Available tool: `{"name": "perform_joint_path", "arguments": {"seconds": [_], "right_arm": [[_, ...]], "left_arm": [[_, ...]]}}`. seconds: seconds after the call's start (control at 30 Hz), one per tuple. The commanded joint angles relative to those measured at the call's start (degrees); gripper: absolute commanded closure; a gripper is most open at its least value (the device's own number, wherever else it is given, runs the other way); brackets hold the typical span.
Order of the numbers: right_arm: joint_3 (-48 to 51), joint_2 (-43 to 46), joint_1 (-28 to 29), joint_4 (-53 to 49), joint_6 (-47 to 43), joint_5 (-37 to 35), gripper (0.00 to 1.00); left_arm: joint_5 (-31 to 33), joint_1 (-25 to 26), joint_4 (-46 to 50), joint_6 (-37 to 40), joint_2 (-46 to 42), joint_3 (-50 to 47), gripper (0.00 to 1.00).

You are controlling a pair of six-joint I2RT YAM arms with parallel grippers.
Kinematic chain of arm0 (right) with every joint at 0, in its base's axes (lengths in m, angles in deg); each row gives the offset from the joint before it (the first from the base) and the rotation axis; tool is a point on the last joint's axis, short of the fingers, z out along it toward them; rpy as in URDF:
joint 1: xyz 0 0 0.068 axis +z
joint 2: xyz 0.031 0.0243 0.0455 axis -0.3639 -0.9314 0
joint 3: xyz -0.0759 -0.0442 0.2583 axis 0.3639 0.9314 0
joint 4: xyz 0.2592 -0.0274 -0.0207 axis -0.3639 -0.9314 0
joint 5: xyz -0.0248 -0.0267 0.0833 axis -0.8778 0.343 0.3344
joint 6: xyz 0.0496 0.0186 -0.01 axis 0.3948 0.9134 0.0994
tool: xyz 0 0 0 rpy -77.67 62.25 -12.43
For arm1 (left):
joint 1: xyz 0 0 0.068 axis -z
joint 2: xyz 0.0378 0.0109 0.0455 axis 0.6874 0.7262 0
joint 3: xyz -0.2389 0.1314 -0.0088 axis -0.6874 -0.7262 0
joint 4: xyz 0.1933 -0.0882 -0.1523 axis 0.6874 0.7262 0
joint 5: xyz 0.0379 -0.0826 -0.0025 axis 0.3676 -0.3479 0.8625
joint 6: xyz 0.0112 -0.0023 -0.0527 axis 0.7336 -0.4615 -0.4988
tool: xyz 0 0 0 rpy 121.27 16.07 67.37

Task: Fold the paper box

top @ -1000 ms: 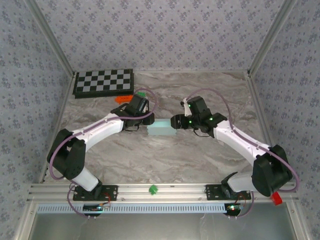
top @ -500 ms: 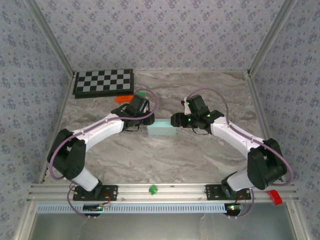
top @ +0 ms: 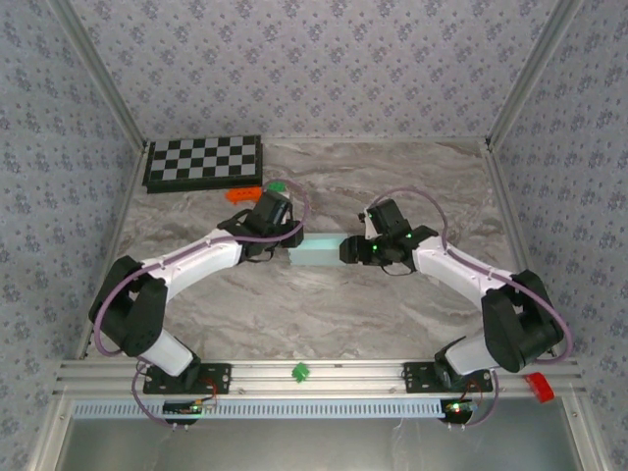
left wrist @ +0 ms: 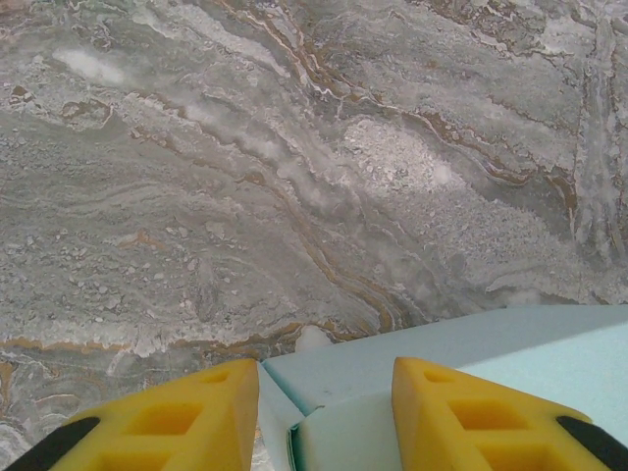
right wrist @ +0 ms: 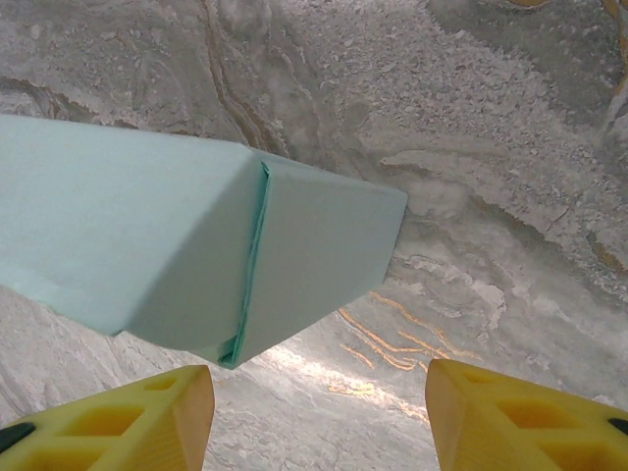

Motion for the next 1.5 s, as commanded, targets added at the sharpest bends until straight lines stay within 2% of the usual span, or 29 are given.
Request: {"name": "perform_joint_path", "arguments": {"seconds": [0.0, 0.27, 0.63, 0.97, 1.47], "right_arm": [[0.6, 2.1, -0.3, 1.2, 0.7, 1.7, 0.39], [-0.4, 4.9, -1.2, 5.6, 0.7, 4.5, 0.38], [-3.1, 1.0, -4.0, 9.9, 5.0, 8.6, 0.36], [-2.8, -2.0, -4.4, 7.7, 5.2, 8.9, 0.36], [4.2, -2.5, -4.6, 8.6, 5.7, 7.3, 0.36]], "left_arm": [[0.9, 1.0, 4.4, 0.9, 1.0, -2.5, 0.59], [1.4, 1.0, 4.4, 1.0, 1.5, -2.1, 0.59], [1.7, 1.1, 4.4, 1.3, 1.4, -2.1, 0.59], [2.1, 1.4, 3.8, 1.2, 1.5, -2.4, 0.59], [3.4, 1.8, -3.0, 0.3, 1.1, -7.6, 0.59]]}}
